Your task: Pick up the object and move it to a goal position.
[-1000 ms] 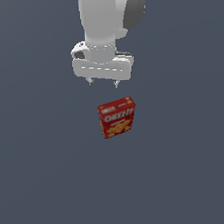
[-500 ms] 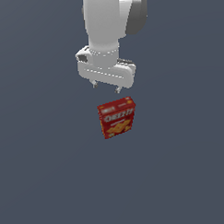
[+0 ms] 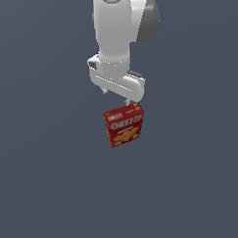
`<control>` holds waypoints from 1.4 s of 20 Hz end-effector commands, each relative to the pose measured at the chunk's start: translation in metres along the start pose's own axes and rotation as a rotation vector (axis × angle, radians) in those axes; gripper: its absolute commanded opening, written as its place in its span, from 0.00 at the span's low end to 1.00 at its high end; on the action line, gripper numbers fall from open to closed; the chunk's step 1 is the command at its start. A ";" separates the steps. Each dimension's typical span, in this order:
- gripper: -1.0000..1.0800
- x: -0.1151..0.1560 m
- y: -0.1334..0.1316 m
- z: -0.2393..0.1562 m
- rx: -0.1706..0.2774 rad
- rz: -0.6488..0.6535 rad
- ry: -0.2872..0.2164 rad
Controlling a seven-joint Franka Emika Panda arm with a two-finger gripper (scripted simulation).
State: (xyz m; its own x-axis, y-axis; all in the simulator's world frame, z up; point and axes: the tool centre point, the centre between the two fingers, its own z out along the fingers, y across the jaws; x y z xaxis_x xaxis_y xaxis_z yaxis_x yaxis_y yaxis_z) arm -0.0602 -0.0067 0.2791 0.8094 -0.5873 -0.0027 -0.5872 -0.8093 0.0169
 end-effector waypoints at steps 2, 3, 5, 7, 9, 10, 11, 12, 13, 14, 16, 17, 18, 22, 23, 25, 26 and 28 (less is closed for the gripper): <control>0.96 0.000 -0.005 0.005 0.002 0.085 0.000; 0.96 0.000 -0.007 0.007 0.003 0.109 0.001; 0.96 0.000 -0.009 0.009 0.004 0.156 0.001; 0.96 0.000 -0.012 0.012 0.006 0.204 0.001; 0.96 0.000 -0.015 0.015 0.007 0.251 0.001; 0.96 -0.001 -0.016 0.017 0.008 0.275 0.000; 0.96 -0.001 -0.018 0.018 0.009 0.299 0.000; 0.96 -0.001 -0.019 0.020 0.009 0.323 0.000; 0.96 -0.001 -0.021 0.021 0.010 0.346 0.000; 0.96 -0.001 -0.022 0.023 0.011 0.370 0.000; 0.96 -0.001 -0.025 0.025 0.012 0.413 0.000; 0.96 -0.001 -0.026 0.027 0.013 0.433 -0.001; 0.96 -0.001 -0.027 0.028 0.013 0.452 -0.001; 0.96 -0.002 -0.030 0.032 0.015 0.515 -0.001; 0.96 -0.002 -0.031 0.033 0.015 0.528 -0.002; 0.96 -0.002 -0.032 0.034 0.016 0.550 -0.002; 0.96 -0.002 -0.033 0.035 0.016 0.559 -0.002; 0.96 -0.002 -0.034 0.035 0.017 0.573 -0.002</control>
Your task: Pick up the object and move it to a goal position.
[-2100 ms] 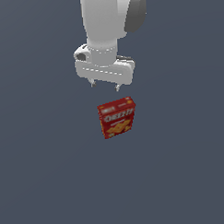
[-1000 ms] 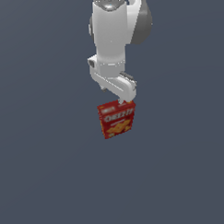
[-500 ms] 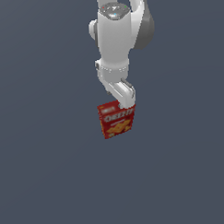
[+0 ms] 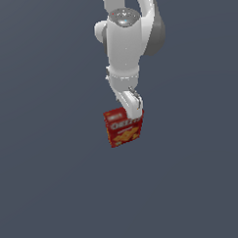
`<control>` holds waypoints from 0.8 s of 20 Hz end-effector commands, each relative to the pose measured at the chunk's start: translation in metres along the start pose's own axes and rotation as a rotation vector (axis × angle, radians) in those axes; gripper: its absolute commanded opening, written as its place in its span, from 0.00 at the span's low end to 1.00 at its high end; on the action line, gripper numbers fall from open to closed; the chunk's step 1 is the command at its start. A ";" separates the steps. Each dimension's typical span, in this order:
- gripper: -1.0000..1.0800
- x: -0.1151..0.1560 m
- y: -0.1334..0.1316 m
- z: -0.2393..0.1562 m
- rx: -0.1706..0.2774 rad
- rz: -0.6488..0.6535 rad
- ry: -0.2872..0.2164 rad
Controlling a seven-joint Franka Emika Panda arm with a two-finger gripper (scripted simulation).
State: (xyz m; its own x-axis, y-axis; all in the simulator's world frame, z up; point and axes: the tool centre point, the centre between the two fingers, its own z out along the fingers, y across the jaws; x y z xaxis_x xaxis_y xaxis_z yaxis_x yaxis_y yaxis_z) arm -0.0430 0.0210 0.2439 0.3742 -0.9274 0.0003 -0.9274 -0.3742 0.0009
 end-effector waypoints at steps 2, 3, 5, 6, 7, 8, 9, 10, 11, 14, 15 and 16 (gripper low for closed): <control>0.96 -0.001 -0.001 0.001 0.001 0.023 0.000; 0.96 -0.001 -0.001 0.002 0.001 0.026 0.000; 0.96 -0.001 -0.001 0.002 0.001 0.029 0.000; 0.96 -0.001 -0.001 0.002 0.001 0.025 0.000; 0.96 -0.001 -0.001 0.002 0.001 0.025 0.000; 0.96 -0.001 -0.001 0.003 0.001 0.025 0.000; 0.96 -0.001 -0.001 0.004 0.001 0.025 0.000; 0.96 -0.001 -0.001 0.007 0.001 0.025 0.000; 0.96 -0.001 -0.001 0.009 0.001 0.025 0.000; 0.96 -0.001 -0.001 0.022 0.001 0.026 0.000; 0.96 -0.001 0.000 0.027 0.001 0.027 0.000; 0.96 -0.001 0.000 0.032 0.001 0.027 0.000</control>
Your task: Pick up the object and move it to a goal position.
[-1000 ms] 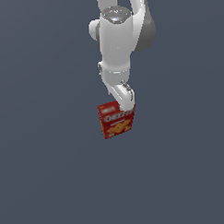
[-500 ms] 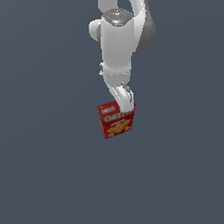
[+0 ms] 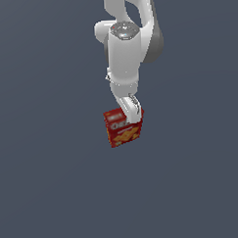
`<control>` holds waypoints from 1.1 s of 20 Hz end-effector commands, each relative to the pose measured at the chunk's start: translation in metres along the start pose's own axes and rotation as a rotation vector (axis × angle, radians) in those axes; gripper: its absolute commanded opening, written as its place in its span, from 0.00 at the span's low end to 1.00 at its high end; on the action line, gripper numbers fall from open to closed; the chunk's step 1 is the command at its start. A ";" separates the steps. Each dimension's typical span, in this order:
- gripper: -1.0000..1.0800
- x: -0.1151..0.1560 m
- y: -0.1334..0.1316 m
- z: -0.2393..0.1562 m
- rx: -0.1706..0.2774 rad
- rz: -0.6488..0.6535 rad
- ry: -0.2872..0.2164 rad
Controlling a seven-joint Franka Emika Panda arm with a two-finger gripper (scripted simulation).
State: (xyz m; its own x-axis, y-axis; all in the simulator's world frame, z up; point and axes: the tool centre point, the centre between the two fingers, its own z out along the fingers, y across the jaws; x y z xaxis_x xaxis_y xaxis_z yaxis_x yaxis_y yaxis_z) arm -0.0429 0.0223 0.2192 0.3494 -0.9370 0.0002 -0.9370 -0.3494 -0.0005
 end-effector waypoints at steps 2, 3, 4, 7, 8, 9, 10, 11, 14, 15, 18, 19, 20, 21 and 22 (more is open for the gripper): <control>0.96 0.000 0.001 0.016 -0.001 0.002 0.000; 0.96 0.000 0.001 0.020 -0.001 0.002 0.000; 0.96 0.000 0.000 0.022 -0.001 0.002 0.000; 0.96 0.000 0.000 0.027 -0.001 0.002 0.000; 0.96 0.000 0.000 0.027 -0.001 0.002 0.000; 0.00 0.000 0.000 0.027 -0.001 0.002 0.000; 0.00 0.000 0.000 0.027 -0.001 0.002 0.000; 0.00 0.000 0.000 0.027 -0.001 0.002 0.000; 0.00 0.000 0.000 0.027 -0.001 0.002 0.000; 0.00 0.000 0.000 0.027 -0.001 0.002 0.000; 0.00 0.000 0.000 0.027 -0.001 0.002 0.000; 0.00 0.000 -0.001 0.026 0.000 0.002 0.000; 0.00 0.000 -0.001 0.026 0.000 0.002 0.000; 0.00 0.001 0.000 0.025 0.000 0.002 0.000; 0.00 0.002 0.000 0.023 0.000 0.002 0.000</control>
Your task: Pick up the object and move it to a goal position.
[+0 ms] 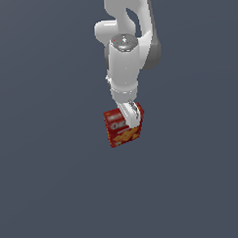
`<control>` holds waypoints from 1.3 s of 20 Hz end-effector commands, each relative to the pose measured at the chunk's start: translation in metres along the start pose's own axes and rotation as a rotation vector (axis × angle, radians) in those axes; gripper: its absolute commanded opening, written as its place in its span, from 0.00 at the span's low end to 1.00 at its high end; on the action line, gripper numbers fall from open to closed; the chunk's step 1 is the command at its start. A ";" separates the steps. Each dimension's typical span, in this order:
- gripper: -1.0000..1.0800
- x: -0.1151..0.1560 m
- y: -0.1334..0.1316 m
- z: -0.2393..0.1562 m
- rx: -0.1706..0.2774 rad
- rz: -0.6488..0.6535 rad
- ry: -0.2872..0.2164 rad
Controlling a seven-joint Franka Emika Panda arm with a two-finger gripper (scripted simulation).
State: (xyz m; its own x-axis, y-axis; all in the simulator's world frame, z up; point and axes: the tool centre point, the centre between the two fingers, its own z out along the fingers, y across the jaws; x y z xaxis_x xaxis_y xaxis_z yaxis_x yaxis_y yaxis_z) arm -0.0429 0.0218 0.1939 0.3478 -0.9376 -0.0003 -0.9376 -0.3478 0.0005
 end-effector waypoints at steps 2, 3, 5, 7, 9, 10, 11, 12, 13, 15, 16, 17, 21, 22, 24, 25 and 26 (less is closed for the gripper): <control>0.00 0.004 0.002 -0.007 0.001 0.000 0.001; 0.00 0.006 0.003 -0.010 0.001 0.000 0.001; 0.00 0.011 0.006 -0.019 0.002 0.000 0.000; 0.00 0.018 0.010 -0.030 0.002 0.000 0.000; 0.00 0.026 0.015 -0.043 0.002 0.000 -0.001; 0.00 0.030 0.018 -0.050 0.002 0.000 -0.001; 0.00 0.035 0.020 -0.058 0.002 0.000 -0.001; 0.00 0.040 0.023 -0.067 0.002 0.000 -0.001; 0.00 0.045 0.027 -0.075 0.002 0.000 -0.001; 0.00 0.056 0.033 -0.094 0.002 0.000 -0.001; 0.00 0.062 0.037 -0.104 0.002 0.000 -0.001; 0.00 0.068 0.040 -0.114 0.002 0.000 -0.001; 0.00 0.093 0.054 -0.155 0.002 0.001 -0.002; 0.00 0.099 0.058 -0.165 0.002 0.001 -0.002; 0.00 0.111 0.065 -0.185 0.002 0.001 -0.002; 0.00 0.117 0.068 -0.196 0.002 0.001 -0.002; 0.00 0.124 0.072 -0.206 0.002 0.001 -0.002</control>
State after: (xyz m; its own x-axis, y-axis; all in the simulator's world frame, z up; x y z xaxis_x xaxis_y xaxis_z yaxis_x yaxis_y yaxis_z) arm -0.0648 -0.1085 0.3836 0.3468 -0.9379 -0.0025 -0.9379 -0.3468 -0.0014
